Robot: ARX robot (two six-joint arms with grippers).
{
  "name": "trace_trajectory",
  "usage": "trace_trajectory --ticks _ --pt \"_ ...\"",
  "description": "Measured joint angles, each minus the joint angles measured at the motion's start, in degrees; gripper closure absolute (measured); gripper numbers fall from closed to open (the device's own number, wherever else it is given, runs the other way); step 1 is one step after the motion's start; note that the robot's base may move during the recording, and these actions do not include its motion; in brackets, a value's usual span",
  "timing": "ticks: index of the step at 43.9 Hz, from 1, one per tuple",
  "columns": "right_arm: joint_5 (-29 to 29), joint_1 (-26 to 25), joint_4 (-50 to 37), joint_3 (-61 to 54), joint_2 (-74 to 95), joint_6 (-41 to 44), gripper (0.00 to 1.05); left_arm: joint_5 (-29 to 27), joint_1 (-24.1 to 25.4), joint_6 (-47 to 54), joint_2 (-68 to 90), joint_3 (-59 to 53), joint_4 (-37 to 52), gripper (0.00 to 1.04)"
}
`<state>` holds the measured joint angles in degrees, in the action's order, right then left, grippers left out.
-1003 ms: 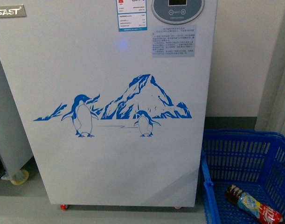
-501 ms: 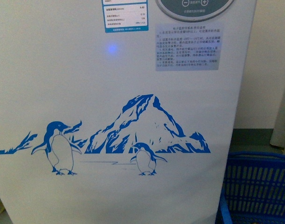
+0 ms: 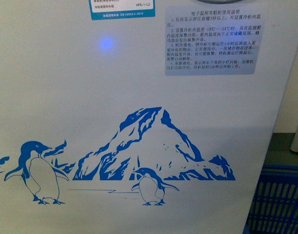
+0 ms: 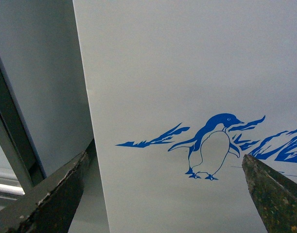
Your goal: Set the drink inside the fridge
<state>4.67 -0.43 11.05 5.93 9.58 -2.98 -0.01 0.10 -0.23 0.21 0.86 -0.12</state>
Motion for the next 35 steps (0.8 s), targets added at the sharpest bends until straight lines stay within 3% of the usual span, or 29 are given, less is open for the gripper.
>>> trace_trajectory --ticks 3,10,21,35 --pt "-2.03 -2.71 -0.76 2.1 9.16 0.28 0.07 0.11 0.0 0.0 -0.02 0.0 0.0 0.08" --pt "-10.1 -10.14 -20.61 7.96 42.25 6.32 0.07 0.02 0.0 0.0 -0.02 0.0 0.0 0.08" --pt "-9.6 -10.78 -37.13 17.64 78.29 16.17 0.07 0.04 0.0 0.02 -0.02 0.0 0.0 0.08" --pt "-6.82 -10.38 -44.57 30.82 108.78 21.9 0.07 0.02 0.0 0.0 -0.02 0.0 0.0 0.08"
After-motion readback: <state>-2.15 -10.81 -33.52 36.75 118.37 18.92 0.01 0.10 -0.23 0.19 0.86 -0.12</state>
